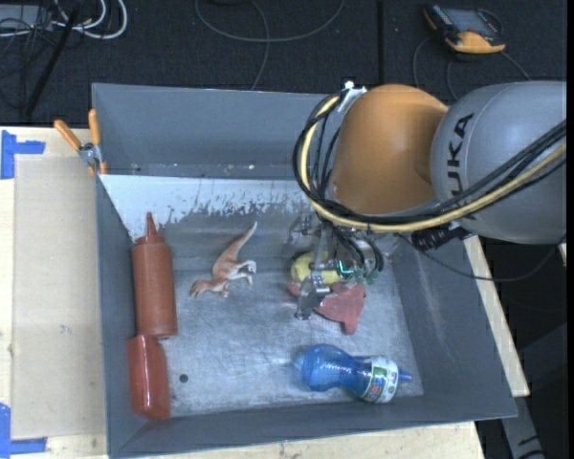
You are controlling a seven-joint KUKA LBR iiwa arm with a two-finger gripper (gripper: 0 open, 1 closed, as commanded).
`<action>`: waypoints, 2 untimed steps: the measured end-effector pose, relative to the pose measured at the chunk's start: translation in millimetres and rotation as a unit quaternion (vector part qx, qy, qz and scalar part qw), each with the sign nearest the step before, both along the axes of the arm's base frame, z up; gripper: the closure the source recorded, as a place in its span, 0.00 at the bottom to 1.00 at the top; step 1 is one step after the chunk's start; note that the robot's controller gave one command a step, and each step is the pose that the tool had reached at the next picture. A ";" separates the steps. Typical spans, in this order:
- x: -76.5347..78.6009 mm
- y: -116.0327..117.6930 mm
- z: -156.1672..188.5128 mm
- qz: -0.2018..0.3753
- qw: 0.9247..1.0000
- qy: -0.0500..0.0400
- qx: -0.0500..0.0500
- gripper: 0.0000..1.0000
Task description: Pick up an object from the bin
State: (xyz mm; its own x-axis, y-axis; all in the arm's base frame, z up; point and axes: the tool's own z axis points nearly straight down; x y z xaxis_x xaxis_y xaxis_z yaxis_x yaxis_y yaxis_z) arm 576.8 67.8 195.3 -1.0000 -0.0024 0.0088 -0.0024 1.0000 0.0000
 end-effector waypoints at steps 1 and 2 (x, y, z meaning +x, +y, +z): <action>1.7 -0.3 4.4 -0.001 1.000 -0.004 0.000 0.00; 2.8 -13.2 -47.6 -0.012 1.000 -0.007 0.001 0.00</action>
Offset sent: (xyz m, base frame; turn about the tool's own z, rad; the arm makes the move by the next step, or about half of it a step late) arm 0.0009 -0.0344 -0.1253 0.0549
